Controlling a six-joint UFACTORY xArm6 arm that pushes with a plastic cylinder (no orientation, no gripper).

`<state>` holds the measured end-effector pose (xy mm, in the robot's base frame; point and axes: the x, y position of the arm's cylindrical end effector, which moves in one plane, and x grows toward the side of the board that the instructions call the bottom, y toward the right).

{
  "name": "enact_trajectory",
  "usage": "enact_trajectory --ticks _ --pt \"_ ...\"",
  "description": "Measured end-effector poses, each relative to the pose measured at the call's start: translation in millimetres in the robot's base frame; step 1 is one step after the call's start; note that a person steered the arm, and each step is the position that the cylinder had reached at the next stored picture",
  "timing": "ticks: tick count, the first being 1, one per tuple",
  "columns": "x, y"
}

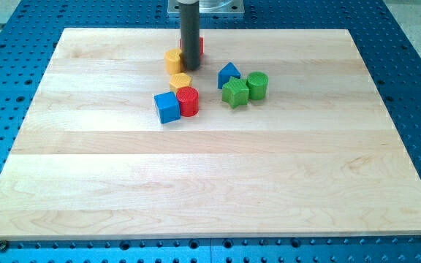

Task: Place the red star above the triangle

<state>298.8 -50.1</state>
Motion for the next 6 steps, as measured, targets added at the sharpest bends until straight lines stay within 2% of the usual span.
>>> enact_trajectory --ticks 1,2,3,4,5,6 --pt "-15.2 -18.9" --pt "-69.3 5.5" --pt "-80.1 33.4" --pt "-27.0 48.9" --pt "-32.7 66.9" --pt "-15.9 175.7"
